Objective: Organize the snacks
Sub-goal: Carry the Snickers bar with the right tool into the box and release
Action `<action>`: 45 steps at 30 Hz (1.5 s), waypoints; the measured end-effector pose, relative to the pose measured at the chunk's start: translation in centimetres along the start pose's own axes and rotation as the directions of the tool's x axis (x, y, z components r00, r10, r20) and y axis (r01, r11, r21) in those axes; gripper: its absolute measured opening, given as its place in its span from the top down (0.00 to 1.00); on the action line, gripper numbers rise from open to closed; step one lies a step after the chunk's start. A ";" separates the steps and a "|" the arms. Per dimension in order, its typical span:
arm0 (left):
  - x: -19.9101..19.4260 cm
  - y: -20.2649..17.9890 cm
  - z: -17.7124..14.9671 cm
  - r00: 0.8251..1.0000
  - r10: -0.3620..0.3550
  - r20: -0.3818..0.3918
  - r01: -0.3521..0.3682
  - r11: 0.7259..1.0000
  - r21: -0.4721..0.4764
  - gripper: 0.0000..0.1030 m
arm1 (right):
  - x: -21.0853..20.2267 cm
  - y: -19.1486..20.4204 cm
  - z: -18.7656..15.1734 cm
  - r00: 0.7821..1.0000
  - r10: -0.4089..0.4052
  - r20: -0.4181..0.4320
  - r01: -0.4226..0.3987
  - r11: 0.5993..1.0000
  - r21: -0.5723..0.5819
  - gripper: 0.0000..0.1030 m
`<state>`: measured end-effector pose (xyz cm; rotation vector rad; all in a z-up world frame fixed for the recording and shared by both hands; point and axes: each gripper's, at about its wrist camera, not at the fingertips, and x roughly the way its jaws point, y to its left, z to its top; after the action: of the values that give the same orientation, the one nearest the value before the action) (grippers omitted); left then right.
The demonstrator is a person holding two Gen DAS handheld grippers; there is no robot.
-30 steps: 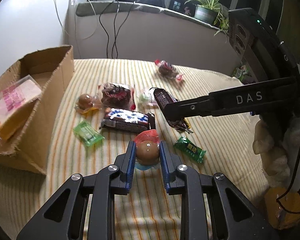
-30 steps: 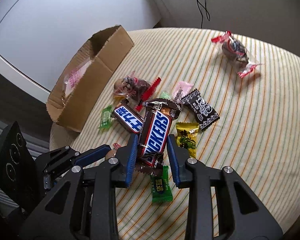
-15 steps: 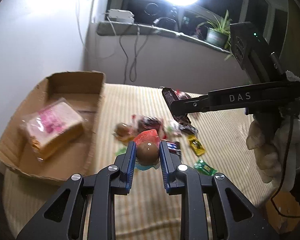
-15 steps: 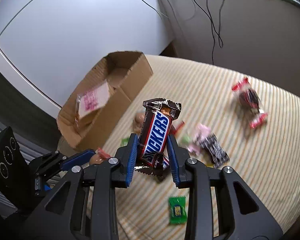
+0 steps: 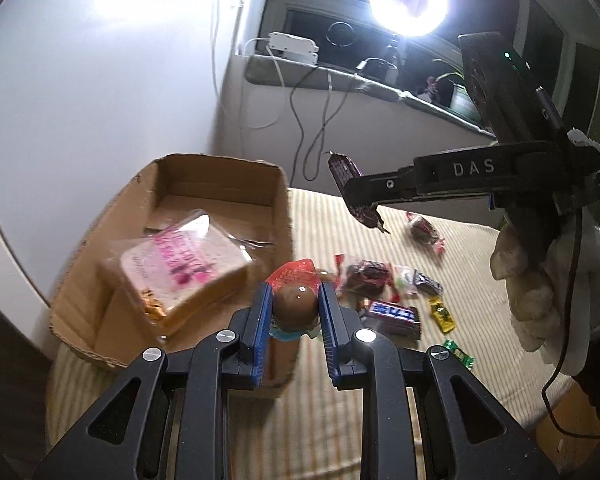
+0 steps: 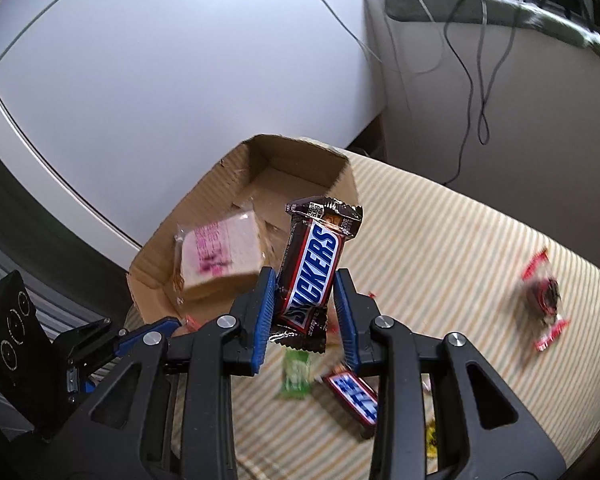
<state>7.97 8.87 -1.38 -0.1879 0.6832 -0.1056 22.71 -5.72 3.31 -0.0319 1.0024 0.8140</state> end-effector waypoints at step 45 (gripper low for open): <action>-0.2 2.7 0.4 0.999 0.044 0.009 -0.044 0.998 -0.038 0.64 | 4.1 2.7 1.9 0.995 -0.089 0.033 0.093 0.985 -0.145 0.33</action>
<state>8.21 11.63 -1.53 -0.2096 0.6794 -0.0493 23.53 -0.68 2.15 -0.1910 0.9080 0.8007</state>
